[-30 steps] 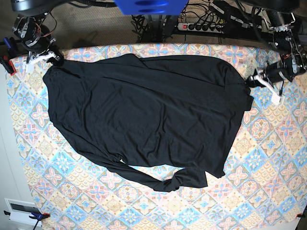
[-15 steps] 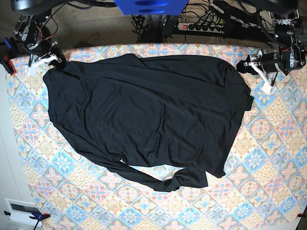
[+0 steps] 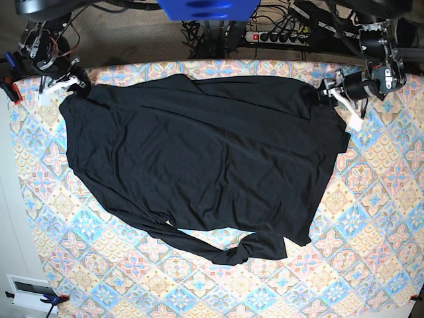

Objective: Layout the t-shirt on the table in an organized manner, then fold the t-shirt properly
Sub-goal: 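Move the left gripper along the shirt edge and grasp it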

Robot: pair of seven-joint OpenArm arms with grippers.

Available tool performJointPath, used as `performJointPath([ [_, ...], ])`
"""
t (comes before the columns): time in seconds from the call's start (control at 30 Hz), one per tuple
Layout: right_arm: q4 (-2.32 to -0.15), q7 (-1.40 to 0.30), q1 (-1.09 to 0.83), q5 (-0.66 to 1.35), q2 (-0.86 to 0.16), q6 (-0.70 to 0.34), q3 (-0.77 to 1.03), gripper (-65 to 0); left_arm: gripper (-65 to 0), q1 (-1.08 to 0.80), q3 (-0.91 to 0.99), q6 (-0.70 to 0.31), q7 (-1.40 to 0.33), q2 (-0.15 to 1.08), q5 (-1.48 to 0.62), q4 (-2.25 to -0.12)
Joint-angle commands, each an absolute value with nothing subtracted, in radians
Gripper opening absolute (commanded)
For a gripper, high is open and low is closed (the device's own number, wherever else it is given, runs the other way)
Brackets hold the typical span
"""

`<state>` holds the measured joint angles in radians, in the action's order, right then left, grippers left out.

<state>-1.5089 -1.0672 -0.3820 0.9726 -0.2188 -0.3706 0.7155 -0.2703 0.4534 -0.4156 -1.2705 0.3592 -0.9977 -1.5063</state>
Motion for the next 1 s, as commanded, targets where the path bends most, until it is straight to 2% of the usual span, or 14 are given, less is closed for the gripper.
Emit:
performJointPath([
  [0.0,-1.521,-1.058,-0.383,0.987,-0.237,-0.378,0.722,-60.8,-34.1,-0.275,0.453,-0.415,-1.282,0.357,-0.954,-1.517],
  [0.13,-1.523,-1.059,-0.384,0.987,-0.237,-0.378,0.723,-60.8,-34.6,-0.248,0.453,-0.415,-1.282,0.329,-0.858,-1.512],
  [0.2,-1.524,-1.059,-0.384,0.987,-0.237,-0.378,0.725,-60.8,-38.8,-0.239,0.453,-0.415,-1.283,0.320,-0.832,-1.512],
  [0.33,-1.526,-1.059,-0.384,0.987,-0.237,-0.378,0.725,-61.0,-64.6,-0.213,0.458,-0.415,-1.282,0.320,-0.823,-1.512],
  [0.47,-1.527,-1.059,-0.384,0.987,-0.237,-0.378,0.725,-60.9,-64.0,-0.205,0.476,-0.415,-1.280,0.325,-0.831,-1.515],
  [0.77,-1.531,-1.059,-0.417,1.127,-0.237,-0.378,0.722,-61.0,-65.0,-0.205,0.704,-0.420,-1.285,0.325,-0.878,-1.518],
  [0.97,-1.544,-1.082,-0.421,1.129,-0.237,-0.378,0.722,-60.8,-65.0,-0.193,0.713,-0.420,-1.285,0.355,-0.981,-1.518],
])
